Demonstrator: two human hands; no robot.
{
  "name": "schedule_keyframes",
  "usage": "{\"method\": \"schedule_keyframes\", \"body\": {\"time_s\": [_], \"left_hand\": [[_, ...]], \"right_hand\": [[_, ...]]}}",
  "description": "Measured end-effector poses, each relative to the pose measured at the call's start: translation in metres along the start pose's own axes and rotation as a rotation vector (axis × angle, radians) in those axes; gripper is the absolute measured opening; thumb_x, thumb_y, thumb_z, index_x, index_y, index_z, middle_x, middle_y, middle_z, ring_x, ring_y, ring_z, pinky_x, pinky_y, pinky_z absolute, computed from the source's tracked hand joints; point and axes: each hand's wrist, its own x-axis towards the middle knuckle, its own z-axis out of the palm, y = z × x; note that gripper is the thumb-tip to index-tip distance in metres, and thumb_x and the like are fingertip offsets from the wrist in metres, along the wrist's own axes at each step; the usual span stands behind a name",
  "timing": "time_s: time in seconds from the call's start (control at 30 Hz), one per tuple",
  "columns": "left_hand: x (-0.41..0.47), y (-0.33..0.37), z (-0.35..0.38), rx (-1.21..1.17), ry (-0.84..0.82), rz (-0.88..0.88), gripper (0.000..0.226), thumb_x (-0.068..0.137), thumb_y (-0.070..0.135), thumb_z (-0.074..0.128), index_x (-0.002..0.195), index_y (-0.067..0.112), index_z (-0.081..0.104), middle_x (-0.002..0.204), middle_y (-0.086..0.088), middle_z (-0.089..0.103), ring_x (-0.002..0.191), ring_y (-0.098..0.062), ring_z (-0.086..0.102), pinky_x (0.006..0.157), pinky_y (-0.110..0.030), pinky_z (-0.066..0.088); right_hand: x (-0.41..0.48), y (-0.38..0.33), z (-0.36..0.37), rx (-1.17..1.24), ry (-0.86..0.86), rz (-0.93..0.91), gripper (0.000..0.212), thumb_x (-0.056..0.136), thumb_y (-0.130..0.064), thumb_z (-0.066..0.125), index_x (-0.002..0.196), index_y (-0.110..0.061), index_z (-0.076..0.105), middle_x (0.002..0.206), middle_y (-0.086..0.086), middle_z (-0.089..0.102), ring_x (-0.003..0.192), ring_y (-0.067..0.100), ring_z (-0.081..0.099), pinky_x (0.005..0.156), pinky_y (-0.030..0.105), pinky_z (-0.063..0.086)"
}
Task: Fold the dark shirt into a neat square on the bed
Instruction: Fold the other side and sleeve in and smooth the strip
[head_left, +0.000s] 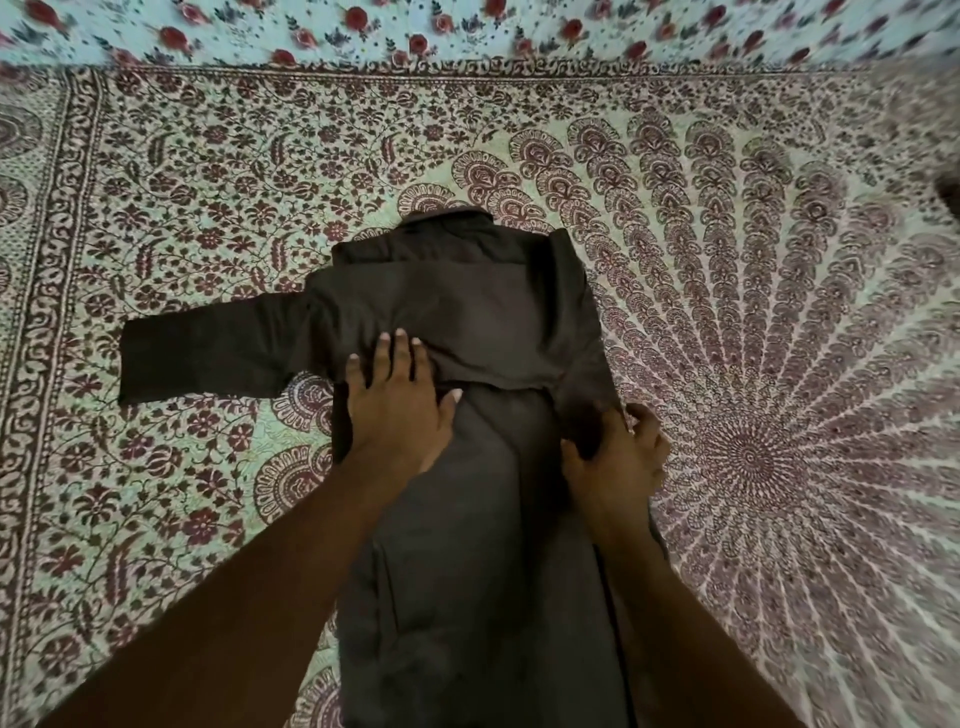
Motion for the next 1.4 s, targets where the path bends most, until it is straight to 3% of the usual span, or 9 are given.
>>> {"method": "schedule_keyframes", "body": {"time_s": [0.13,0.3,0.43,0.57,0.63,0.77,1.0,1.2,1.4], "left_hand": [[-0.010,0.013,0.001,0.043,-0.052,0.237,0.077,0.106,0.058,0.030,0.167,0.023,-0.001,0.176,0.001,-0.005,0.162,-0.023,0.001,0.127,-0.057,0.013],[-0.002,0.026,-0.003,0.027,-0.180,0.025,0.080,0.106,0.062,0.023,0.166,0.013,0.002,0.176,-0.005,-0.007,0.162,-0.026,-0.001,0.128,-0.059,0.008],[-0.016,0.040,-0.016,-0.040,-0.050,0.155,0.071,0.108,0.052,0.033,0.163,0.010,0.022,0.172,-0.011,0.017,0.158,-0.031,0.018,0.125,-0.051,0.022],[-0.089,0.078,0.007,-0.332,0.095,0.262,0.035,0.098,0.031,0.053,0.128,0.014,0.059,0.124,-0.011,0.058,0.112,-0.034,0.058,0.088,-0.047,0.056],[-0.134,0.105,0.027,-0.579,-0.098,0.158,0.031,0.095,0.027,0.059,0.126,0.021,0.059,0.106,-0.006,0.067,0.100,-0.031,0.065,0.083,-0.046,0.059],[-0.219,0.153,0.063,-0.761,-0.423,-0.078,0.038,0.095,0.024,0.072,0.129,0.021,0.056,0.089,-0.002,0.073,0.094,-0.020,0.069,0.085,-0.031,0.057],[-0.291,0.200,0.094,-0.692,-0.522,-0.237,0.062,0.070,0.046,0.084,0.096,0.045,0.028,0.101,-0.007,0.072,0.097,-0.029,0.071,0.086,-0.043,0.060],[-0.333,0.211,0.106,-0.773,-0.312,-0.400,0.035,0.086,0.015,0.077,0.101,0.026,0.048,0.081,0.000,0.062,0.098,-0.032,0.068,0.087,-0.039,0.055],[-0.361,0.218,0.111,-0.878,-0.166,-0.459,0.031,0.086,-0.004,0.075,0.102,0.013,0.055,0.067,0.004,0.051,0.062,-0.003,0.045,0.063,0.001,0.035]], "right_hand": [[-0.002,0.021,-0.005,-0.069,-0.270,-0.215,0.056,0.093,-0.034,0.066,0.144,-0.015,0.057,0.151,0.014,0.044,0.137,0.041,0.041,0.114,0.056,0.039],[-0.012,0.055,-0.015,0.020,-0.094,-0.129,0.046,0.097,-0.034,0.057,0.136,-0.012,0.064,0.138,0.016,0.054,0.122,0.040,0.052,0.102,0.049,0.049],[-0.024,0.084,-0.016,-0.102,-0.219,-0.190,0.043,0.098,-0.029,0.066,0.140,-0.022,0.063,0.151,0.013,0.039,0.132,0.037,0.041,0.109,0.049,0.041],[-0.042,0.110,-0.028,0.119,-0.178,-0.218,0.039,0.098,-0.012,0.066,0.137,-0.010,0.065,0.139,0.015,0.045,0.125,0.033,0.050,0.103,0.025,0.038],[-0.053,0.125,-0.039,0.125,-0.168,-0.147,0.037,0.097,-0.009,0.065,0.135,-0.008,0.064,0.127,0.011,0.044,0.112,0.032,0.055,0.094,0.022,0.039],[-0.078,0.156,-0.054,0.041,-0.383,-0.228,0.051,0.092,-0.020,0.075,0.139,-0.012,0.059,0.120,0.012,0.061,0.103,0.026,0.062,0.087,0.026,0.046],[-0.116,0.207,-0.085,-0.077,-0.464,-0.269,0.033,0.084,-0.035,0.084,0.100,-0.012,0.067,0.080,0.002,0.071,0.078,0.023,0.068,0.067,0.026,0.037],[-0.141,0.238,-0.102,-0.022,-0.610,-0.207,0.029,0.079,-0.019,0.088,0.089,-0.012,0.062,0.073,-0.005,0.067,0.068,0.011,0.062,0.066,0.014,0.047],[-0.161,0.260,-0.097,0.006,-0.654,-0.233,0.029,0.076,-0.012,0.087,0.088,-0.010,0.061,0.078,-0.001,0.068,0.072,0.016,0.064,0.062,0.008,0.044]]}}
